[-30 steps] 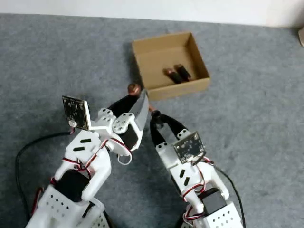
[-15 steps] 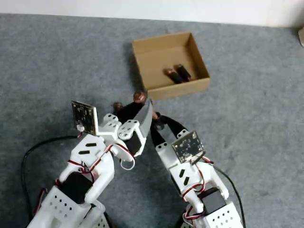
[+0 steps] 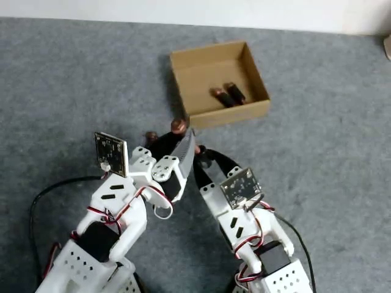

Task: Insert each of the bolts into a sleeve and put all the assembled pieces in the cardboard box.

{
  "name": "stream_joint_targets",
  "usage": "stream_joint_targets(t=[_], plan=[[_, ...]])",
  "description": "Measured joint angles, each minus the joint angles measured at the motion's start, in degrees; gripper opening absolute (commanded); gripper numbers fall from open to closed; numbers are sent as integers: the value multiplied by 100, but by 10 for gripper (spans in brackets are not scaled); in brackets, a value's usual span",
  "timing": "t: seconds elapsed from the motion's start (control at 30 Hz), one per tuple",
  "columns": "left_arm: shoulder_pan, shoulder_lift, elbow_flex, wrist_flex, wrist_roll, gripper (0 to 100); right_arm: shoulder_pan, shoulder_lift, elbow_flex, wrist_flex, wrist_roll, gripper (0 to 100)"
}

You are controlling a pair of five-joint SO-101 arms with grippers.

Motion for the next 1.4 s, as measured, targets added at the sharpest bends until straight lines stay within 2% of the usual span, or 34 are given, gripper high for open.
stream_joint_targets(t=[0.17, 0.3, 0.53, 0.8, 0.97, 1.13, 1.27, 1.4], plan=[[0, 9, 0, 0, 281, 5, 0, 0, 0, 0, 0, 5], [0, 554, -264, 0, 413, 5, 9, 9, 0, 35, 0, 5], [79, 2136, -1257, 949, 457, 5, -26, -9, 9, 149, -9, 5], [79, 2110, -1371, 1116, 457, 8, -26, 0, 9, 158, -9, 5], [18, 2031, -1371, 1143, 457, 175, -35, -9, 9, 149, -9, 5], [-413, 2031, -1363, 1398, -35, 194, -26, -9, 9, 149, 0, 5], [-475, 2004, -1389, 1574, -519, 191, -26, -9, 9, 149, 0, 5], [-475, 1996, -1495, 1662, -624, 193, -26, -9, 9, 149, 0, 5]])
